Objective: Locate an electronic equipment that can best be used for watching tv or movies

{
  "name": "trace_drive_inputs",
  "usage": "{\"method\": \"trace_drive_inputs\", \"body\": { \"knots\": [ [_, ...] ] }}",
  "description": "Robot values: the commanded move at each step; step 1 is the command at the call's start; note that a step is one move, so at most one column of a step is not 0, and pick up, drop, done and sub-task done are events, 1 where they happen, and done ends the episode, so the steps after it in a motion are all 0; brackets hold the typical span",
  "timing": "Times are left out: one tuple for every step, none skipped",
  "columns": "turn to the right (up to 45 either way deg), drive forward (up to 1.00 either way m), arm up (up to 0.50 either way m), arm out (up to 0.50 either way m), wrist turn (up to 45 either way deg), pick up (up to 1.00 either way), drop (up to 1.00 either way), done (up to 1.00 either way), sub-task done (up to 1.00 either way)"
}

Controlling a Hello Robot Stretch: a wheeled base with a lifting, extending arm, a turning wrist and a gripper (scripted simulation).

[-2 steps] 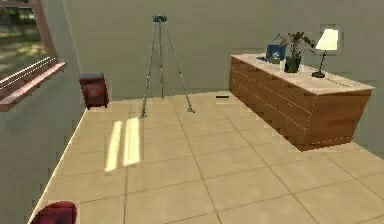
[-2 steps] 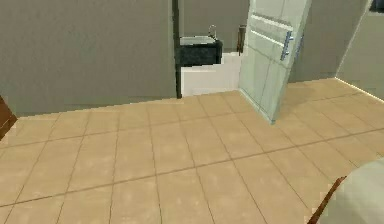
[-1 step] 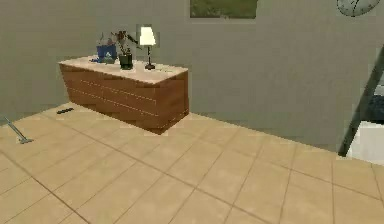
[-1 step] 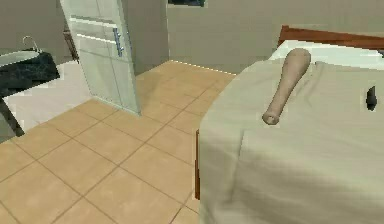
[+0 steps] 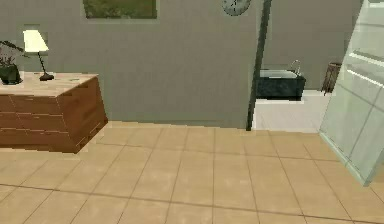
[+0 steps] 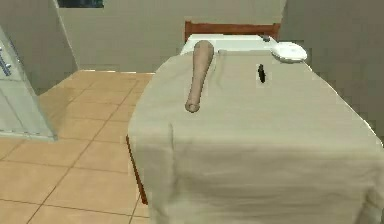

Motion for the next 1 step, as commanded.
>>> {"method": "trace_drive_inputs", "body": {
  "knots": [
    [0.0, 0.40, 0.00, 0.00, 0.0, 0.00, 0.00, 0.00, 0.00]
  ]
}}
